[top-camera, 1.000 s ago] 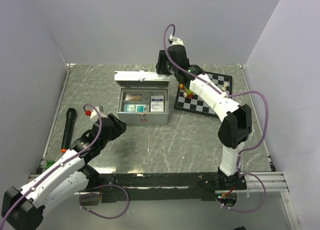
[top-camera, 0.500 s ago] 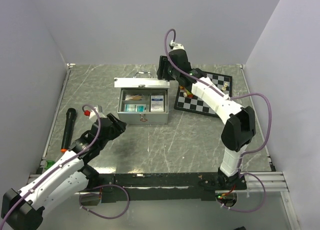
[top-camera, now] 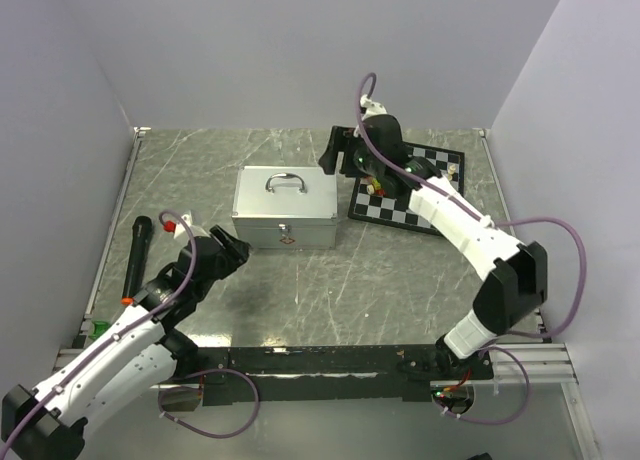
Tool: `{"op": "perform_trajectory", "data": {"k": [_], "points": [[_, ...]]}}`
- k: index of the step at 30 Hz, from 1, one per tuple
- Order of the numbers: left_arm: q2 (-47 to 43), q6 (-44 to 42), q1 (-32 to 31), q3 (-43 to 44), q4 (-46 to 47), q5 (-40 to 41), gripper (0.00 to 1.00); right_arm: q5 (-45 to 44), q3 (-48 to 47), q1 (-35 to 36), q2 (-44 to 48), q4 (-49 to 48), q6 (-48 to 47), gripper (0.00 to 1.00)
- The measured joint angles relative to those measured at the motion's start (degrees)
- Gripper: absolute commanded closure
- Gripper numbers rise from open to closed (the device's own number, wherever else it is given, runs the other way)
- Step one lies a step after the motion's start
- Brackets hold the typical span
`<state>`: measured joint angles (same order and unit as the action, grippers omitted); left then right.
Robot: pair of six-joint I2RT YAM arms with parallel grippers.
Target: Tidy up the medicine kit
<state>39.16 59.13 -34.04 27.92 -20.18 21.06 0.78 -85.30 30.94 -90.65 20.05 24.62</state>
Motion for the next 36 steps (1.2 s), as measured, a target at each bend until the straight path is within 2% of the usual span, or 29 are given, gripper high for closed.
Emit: {"op": "perform_trajectory", "data": {"k": [4, 7, 10, 12, 16, 21, 25, 28, 32, 36], "points": [[-1.6, -1.4, 0.7, 1.9, -0.7, 1.2, 0.28, 3.4, 7.2, -0.5, 4.6, -3.6, 0.0, 0.21], [-1.3, -3.4, 3.6, 5.3, 0.3, 0.6, 0.23, 7.8, 15.8, -0.7, 7.6, -8.7, 0.1, 0.22], [1.2, -5.7, 8.7, 8.9, 4.2, -3.9, 0.2, 11.2, 23.1, -0.7, 9.6, -11.6, 0.3, 0.23], [3.2, -6.8, 10.7, 9.6, 7.6, -7.3, 0.2, 12.4, 24.7, -0.7, 9.8, -11.8, 0.2, 0.23], [5.6, -8.3, 11.3, 5.1, 17.4, -18.4, 0.18, 11.8, 23.9, -0.7, 9.8, -12.9, 0.0, 0.22], [4.1, -8.4, 11.3, -6.8, 30.4, -30.9, 0.11, 9.8, 18.9, -1.0, 8.7, -12.9, 0.1, 0.21], [4.2, -8.2, 11.3, -11.8, 38.5, -35.0, 0.05, 9.9, 14.3, -1.3, 6.1, -13.8, 0.7, 0.19], [4.9, -7.5, 11.3, -14.3, 45.4, -36.5, 0.06, 11.2, 12.5, -1.2, 3.7, -14.8, 1.2, 0.19], [11.0, -7.0, 11.3, -14.5, 54.1, -38.4, 0.09, 12.5, 9.7, -1.3, -0.5, -14.4, 1.3, 0.18], [18.4, -5.9, 11.0, -14.5, 59.5, -40.2, 0.06, 12.4, 4.1, -1.7, -6.1, -13.1, 1.5, 0.18]]}}
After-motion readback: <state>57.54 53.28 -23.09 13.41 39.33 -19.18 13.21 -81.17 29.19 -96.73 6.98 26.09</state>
